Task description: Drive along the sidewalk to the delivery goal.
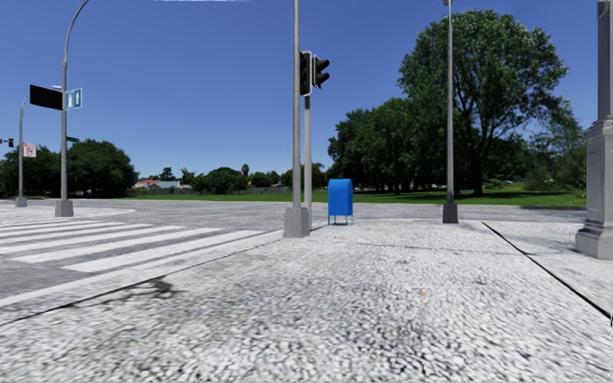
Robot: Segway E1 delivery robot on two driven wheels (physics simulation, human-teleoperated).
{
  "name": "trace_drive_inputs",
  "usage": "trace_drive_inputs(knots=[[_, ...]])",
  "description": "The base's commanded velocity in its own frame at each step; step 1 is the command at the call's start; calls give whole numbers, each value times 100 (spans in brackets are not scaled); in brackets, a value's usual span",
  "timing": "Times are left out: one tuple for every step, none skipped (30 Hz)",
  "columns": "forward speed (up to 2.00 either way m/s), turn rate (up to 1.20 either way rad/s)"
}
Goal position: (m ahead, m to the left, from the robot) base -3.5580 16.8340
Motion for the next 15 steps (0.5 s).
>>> trace_drive_inputs(knots=[[160, 40], [160, 40], [157, 40], [157, 42], [157, 43], [157, 43], [157, 44], [157, 45], [155, 46], [155, 46], [155, 46], [155, 46], [155, 46], [155, 46], [155, 46]])
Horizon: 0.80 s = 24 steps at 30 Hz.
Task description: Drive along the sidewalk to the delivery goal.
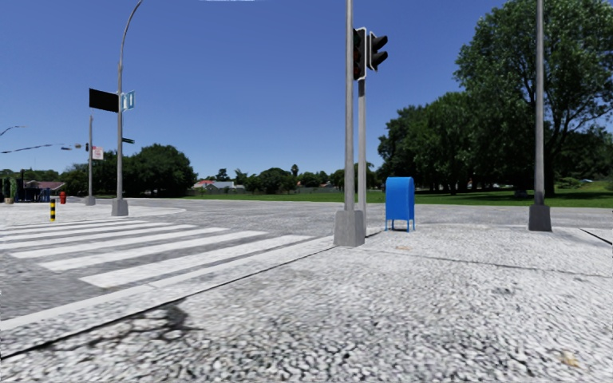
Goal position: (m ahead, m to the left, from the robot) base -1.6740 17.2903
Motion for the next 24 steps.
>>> trace_drive_inputs(knots=[[155, 46], [155, 46], [155, 46], [155, 46], [155, 46], [155, 40], [155, 30], [155, 15], [155, 15], [155, 11], [155, 9], [155, 9], [155, 9], [155, 14], [155, 14], [155, 22], [155, 32], [155, 40], [155, 43], [155, 44], [155, 44], [155, 44], [155, 44], [155, 45]])
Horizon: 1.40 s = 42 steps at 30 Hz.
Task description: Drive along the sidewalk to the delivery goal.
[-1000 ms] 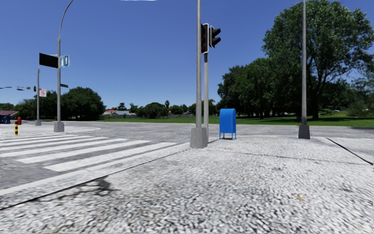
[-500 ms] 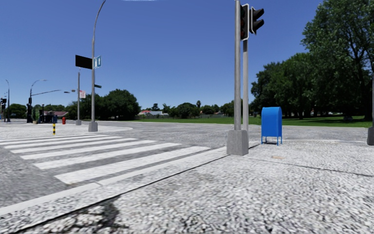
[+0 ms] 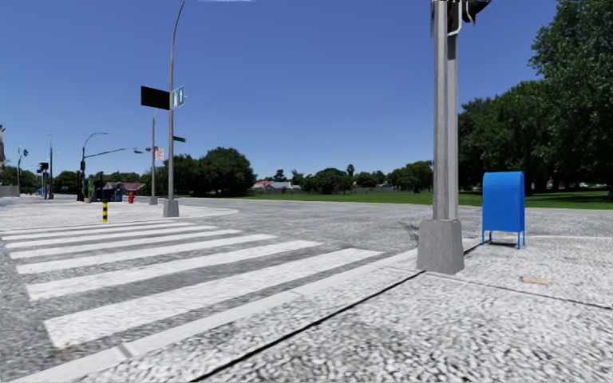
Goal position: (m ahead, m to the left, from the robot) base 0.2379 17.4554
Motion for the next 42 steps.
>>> trace_drive_inputs(knots=[[155, 49], [155, 52], [155, 54], [155, 55], [155, 55], [155, 55], [155, 55], [155, 55], [155, 55], [155, 55], [155, 55], [155, 55], [155, 55], [155, 55], [155, 55], [155, 55], [155, 55], [155, 55], [155, 55], [155, 55], [155, 55], [155, 55], [155, 55], [155, 55], [155, 55], [155, 55], [155, 55], [155, 55], [155, 48], [155, 48], [155, 48], [155, 48], [155, 48], [155, 48], [155, 48], [155, 48], [164, 0], [166, 0], [167, 0], [167, 0], [167, 0], [167, 0]])
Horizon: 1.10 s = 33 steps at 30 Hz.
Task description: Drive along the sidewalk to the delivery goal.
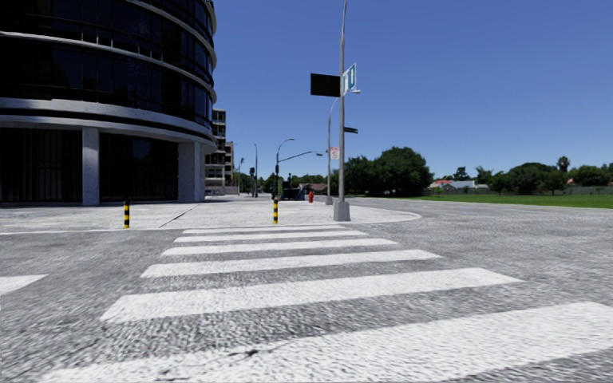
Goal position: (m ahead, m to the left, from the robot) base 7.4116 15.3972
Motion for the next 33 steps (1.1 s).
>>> trace_drive_inputs(knots=[[168, 0], [168, 0], [168, 0], [168, 0], [168, 0], [167, 2], [167, 9], [167, 19], [167, 27], [167, 27], [167, 29], [167, 21], [169, 0], [171, 0], [172, 0], [172, 0], [172, 0], [172, 0], [172, 0], [172, 0], [172, 4], [172, 17], [172, 23], [172, 23], [172, 28], [172, 31], [172, 39], [170, 46], [169, 48], [167, 48], [167, 48], [166, 49], [166, 49]])
